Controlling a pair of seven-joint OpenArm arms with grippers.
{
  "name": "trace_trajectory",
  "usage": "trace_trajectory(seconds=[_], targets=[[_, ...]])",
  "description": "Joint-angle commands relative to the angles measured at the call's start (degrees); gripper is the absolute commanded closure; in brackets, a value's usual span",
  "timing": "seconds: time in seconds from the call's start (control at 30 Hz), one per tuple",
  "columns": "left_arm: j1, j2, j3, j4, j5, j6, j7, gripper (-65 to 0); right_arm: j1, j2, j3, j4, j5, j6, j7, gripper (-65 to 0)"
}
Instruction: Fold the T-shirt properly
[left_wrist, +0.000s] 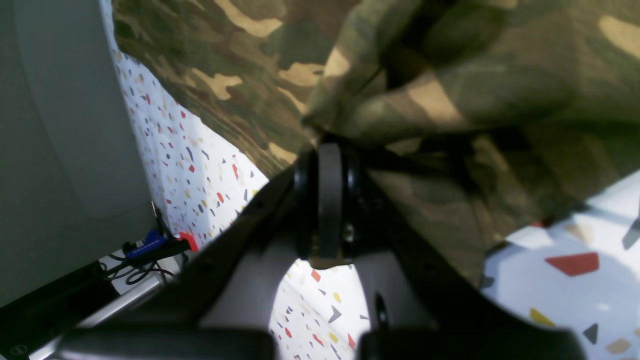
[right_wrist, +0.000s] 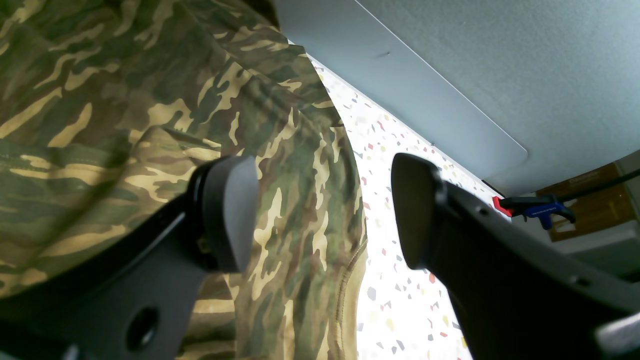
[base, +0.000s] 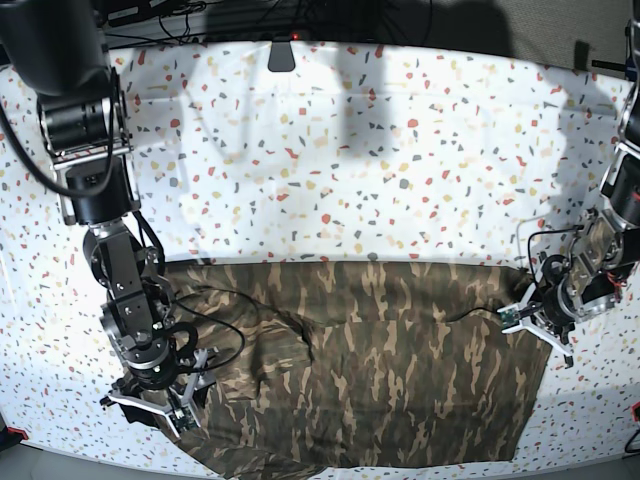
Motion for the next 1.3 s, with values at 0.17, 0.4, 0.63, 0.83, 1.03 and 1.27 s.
trace_trajectory(seconds=[0.17,0.4,0.63,0.83,1.03,1.27], targets=[[-2.2,-0.8,-0.4,0.5,-0.4,8.8,-0.2,0.0,2.3,0.5,0.3,0.9,0.4,-0.8,-0.8,-41.6],[-2.2,-0.8,-0.4,0.5,-0.4,8.7,-0.2,0.0,2.2,0.5,0.3,0.9,1.6,-0.8,-2.3,-41.6],[-2.4,-0.9,-0.5,0.3,7.3,16.7,3.3,-28.2,2.2,0.5,0.3,0.9,1.6,-0.8,-4.9,-41.6],[-5.0,-1.0,-0.5,-1.0,0.0,20.7,5.8,-33.7,2.2,0.5,0.3,0.9,1.6,-0.8,-5.6,-41.6],[-5.6,-1.0,-0.5,-1.1,0.1,20.0,1.9,-33.7,2.2,0.5,0.3,0.9,1.6,-0.8,-6.5,-41.6],[-6.0,-1.0,-0.4,-1.2,3.3,13.8,-9.7,-33.7,2.2,0.5,0.3,0.9,1.6,-0.8,-7.2,-41.6]])
